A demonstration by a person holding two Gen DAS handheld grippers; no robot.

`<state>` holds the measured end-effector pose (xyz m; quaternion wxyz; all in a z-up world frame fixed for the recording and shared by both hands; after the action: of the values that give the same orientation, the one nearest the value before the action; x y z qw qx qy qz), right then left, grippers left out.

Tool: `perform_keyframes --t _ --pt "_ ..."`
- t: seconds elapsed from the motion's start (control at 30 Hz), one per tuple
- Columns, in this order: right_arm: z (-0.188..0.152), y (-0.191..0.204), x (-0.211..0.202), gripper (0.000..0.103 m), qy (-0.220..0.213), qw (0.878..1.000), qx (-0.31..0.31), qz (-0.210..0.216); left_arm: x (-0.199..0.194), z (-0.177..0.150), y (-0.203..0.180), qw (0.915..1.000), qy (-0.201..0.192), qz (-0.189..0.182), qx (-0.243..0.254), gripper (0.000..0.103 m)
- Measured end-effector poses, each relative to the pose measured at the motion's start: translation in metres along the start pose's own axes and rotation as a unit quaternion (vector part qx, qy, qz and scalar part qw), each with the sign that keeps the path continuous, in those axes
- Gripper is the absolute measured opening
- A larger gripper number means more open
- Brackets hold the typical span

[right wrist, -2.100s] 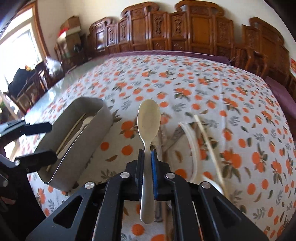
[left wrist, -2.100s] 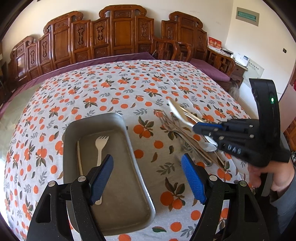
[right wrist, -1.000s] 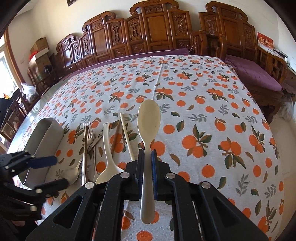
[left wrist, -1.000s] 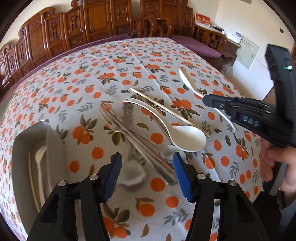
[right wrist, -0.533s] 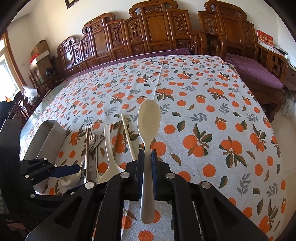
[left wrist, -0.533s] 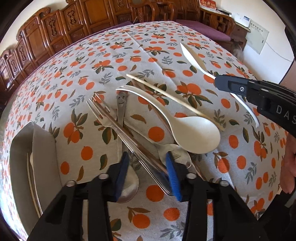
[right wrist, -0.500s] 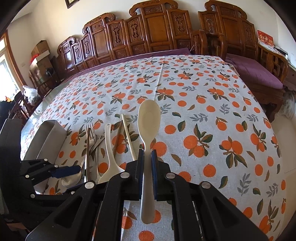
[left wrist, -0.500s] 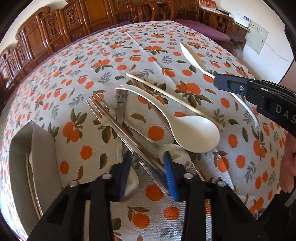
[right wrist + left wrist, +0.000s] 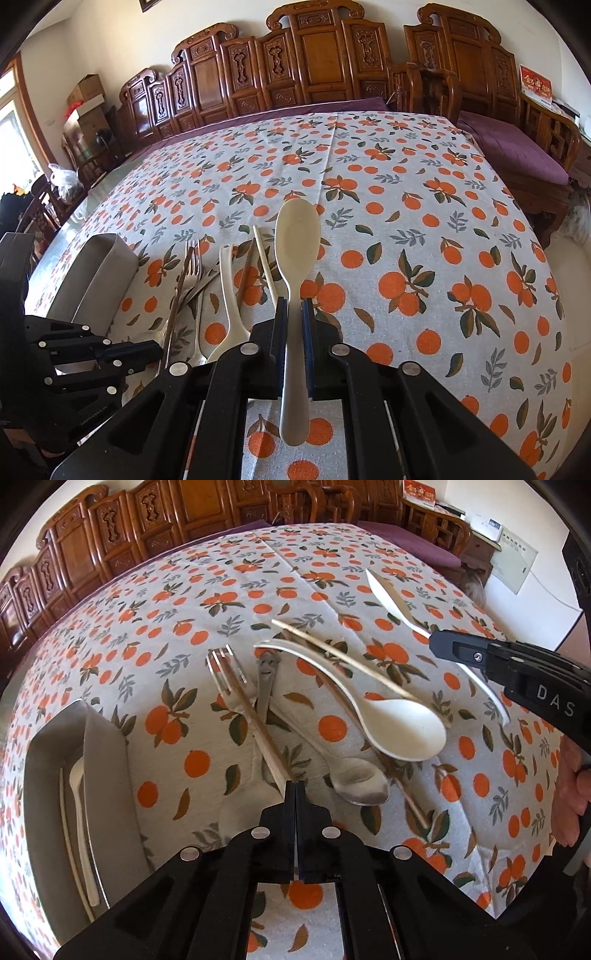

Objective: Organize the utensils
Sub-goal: 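Grasp another wooden chopstick with the left tool while the right tool holds the spoon, then carry the chopstick into the grey tray and open the left tool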

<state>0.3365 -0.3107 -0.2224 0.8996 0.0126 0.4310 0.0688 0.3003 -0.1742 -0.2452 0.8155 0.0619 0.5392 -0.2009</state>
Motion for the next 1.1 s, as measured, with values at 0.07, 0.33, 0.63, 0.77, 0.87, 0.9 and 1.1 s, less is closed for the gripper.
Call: perform_keyframes --t 0.07,0.33,0.63,0.77,0.87,0.9,1.1 --pt "0.000 0.001 0.000 0.010 0.000 1.000 -0.002 -0.001 0.001 -0.002 0.005 1.0000 0.004 0.001 -0.009 0.000" --pt "0.000 0.002 0.000 0.010 0.000 1.000 -0.003 0.000 -0.007 0.006 0.004 0.9996 -0.019 -0.011 -0.018 0.007" --pt "0.000 0.003 -0.001 0.010 -0.001 1.000 -0.001 0.002 0.014 0.011 0.000 0.9997 0.007 0.023 0.000 0.024" --pt "0.001 0.004 -0.002 0.010 -0.003 1.000 -0.002 0.003 0.013 0.009 0.002 0.9997 0.008 0.023 -0.001 0.014" --pt "0.001 0.005 -0.002 0.010 -0.003 1.000 -0.003 0.004 0.010 0.009 0.006 0.9998 0.008 0.019 -0.006 0.005" --pt "0.001 0.004 -0.002 0.010 -0.003 1.000 -0.003 0.003 0.009 0.008 0.007 0.9998 0.011 0.015 -0.010 0.004" --pt "0.001 0.006 -0.003 0.010 -0.004 1.000 -0.004 0.004 0.000 0.005 0.009 0.9998 0.002 0.013 -0.012 0.004"
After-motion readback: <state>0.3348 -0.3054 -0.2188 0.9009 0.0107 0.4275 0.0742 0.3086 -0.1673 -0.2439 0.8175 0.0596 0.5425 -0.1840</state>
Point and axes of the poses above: each gripper's, at about its wrist camera, not at the fingertips, and x roughly the way its jaws point, y to its left, z to its top, the point moved 2 cm from there along x, roughly the way its jaws point, and after that the axes turned 9 degrees about -z, right-handed, at the moved point
